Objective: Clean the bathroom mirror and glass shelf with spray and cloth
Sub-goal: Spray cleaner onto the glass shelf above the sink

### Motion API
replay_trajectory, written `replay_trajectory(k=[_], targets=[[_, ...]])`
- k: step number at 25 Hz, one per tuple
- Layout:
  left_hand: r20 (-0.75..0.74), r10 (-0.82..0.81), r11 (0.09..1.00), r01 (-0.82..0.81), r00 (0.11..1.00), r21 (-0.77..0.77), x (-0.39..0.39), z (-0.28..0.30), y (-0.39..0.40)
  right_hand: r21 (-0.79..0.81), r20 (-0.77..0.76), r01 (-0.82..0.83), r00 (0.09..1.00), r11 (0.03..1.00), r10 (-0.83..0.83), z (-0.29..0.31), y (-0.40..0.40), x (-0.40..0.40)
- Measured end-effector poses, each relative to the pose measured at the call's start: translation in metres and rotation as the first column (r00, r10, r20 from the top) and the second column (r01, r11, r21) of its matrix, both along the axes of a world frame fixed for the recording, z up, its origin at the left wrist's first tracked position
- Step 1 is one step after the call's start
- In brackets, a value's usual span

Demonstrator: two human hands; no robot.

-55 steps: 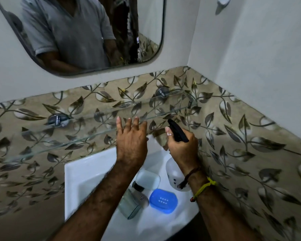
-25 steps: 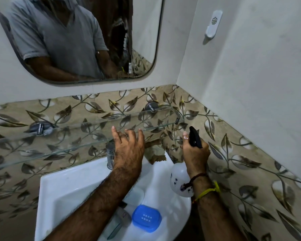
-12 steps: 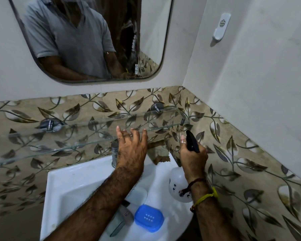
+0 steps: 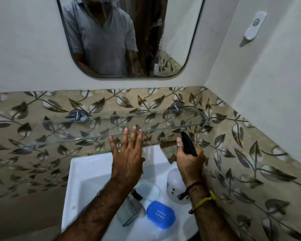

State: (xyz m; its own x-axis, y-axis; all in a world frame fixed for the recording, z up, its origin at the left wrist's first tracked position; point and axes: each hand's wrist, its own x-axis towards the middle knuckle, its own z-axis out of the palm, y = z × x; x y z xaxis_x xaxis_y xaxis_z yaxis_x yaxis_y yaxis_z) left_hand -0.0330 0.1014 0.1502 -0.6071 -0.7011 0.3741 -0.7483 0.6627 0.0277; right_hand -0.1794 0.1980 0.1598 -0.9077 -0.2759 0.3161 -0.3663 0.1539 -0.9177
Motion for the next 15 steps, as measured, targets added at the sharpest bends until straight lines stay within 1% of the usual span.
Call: replay_trajectory(k=[4, 7, 11, 15], targets=[[-0.059, 0.102, 0.995, -0.102, 0.993, 0.01, 0.023, -0.011, -0.003, 0.006, 0.02, -0.097, 0.995, 0.995, 0.097, -0.005, -0.014, 0.01], [-0.056, 0.142, 0.99, -0.141, 0.988, 0.029, 0.039, -0.017, -0.008, 0.009, -0.004, -0.117, 0.993, 0.993, 0.117, -0.014, -0.022, 0.021], [-0.049, 0.195, 0.98, -0.192, 0.98, 0.059, 0.057, -0.017, -0.01, 0.023, 0.009, -0.203, 0.979, 0.979, 0.203, -0.019, -0.033, 0.03], [-0.053, 0.263, 0.962, -0.258, 0.963, 0.093, 0.074, -0.016, -0.016, 0.04, -0.055, -0.267, 0.961, 0.963, 0.269, -0.019, -0.04, 0.044]])
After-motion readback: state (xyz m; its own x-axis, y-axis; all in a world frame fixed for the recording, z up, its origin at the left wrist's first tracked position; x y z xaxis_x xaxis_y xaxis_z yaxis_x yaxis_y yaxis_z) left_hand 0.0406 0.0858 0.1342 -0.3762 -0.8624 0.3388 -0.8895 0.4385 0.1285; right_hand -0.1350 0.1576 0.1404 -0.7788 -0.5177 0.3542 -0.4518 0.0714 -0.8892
